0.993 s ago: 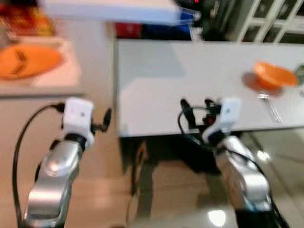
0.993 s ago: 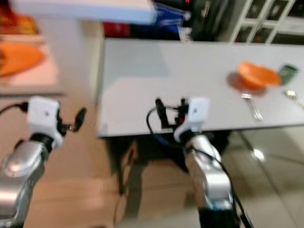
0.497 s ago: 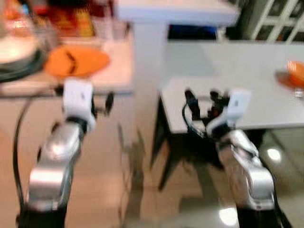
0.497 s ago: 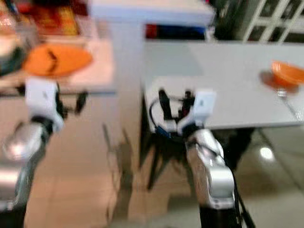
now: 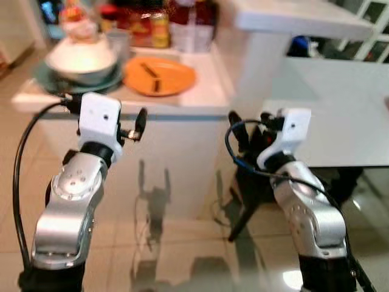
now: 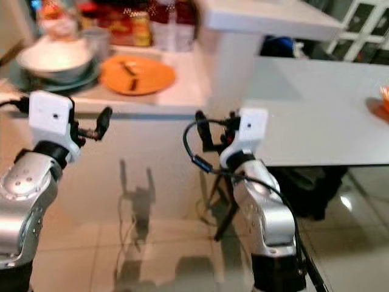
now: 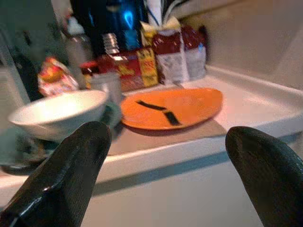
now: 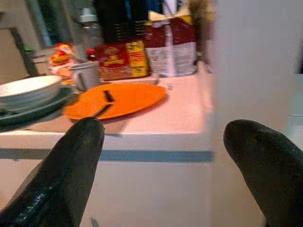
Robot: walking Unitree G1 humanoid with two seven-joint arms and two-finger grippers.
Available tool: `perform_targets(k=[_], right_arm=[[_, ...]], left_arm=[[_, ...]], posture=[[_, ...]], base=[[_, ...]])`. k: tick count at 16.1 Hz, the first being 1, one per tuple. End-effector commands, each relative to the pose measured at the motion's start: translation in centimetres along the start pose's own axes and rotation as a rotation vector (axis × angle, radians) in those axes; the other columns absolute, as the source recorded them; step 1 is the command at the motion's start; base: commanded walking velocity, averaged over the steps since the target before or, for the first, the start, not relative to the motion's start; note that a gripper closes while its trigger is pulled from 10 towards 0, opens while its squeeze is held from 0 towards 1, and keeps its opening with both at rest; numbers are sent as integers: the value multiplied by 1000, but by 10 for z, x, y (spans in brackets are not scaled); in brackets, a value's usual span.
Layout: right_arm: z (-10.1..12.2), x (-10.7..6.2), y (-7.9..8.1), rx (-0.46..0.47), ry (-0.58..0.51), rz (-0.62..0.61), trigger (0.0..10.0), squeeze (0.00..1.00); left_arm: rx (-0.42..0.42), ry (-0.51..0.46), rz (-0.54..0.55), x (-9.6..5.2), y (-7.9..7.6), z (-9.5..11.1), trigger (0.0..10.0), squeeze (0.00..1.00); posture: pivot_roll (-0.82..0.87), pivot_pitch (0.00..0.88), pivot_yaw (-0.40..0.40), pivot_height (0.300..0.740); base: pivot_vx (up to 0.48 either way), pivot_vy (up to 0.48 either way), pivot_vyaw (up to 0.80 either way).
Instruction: Setting the table
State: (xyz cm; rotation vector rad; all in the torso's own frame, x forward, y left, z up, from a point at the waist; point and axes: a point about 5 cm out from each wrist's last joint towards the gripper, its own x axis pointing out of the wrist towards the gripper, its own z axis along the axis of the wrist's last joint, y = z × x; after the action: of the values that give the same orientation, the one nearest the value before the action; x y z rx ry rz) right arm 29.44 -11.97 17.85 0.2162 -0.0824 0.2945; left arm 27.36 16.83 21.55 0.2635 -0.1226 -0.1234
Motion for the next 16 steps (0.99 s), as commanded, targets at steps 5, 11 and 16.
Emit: perform_targets(k=[5, 11, 16], right_arm=[[5, -6, -14, -29, -18, -74, 10000, 0], [5, -5, -17, -34, -6, -78, 10000, 0], [6, -6, -22, 9, -1, -99, 10000, 0]], left_arm=[[-17, -41, -121, -1, -21, 7, 10000, 0], [-19, -37, -143, 0, -24, 6, 10000, 0], [-26, -41, -169, 0, -28, 6, 10000, 0]], posture=[[39, 0, -41, 740], [48, 0, -46, 740], [43, 0, -43, 740]], base=[[335, 0, 423], [472, 0, 0], [480, 0, 0]])
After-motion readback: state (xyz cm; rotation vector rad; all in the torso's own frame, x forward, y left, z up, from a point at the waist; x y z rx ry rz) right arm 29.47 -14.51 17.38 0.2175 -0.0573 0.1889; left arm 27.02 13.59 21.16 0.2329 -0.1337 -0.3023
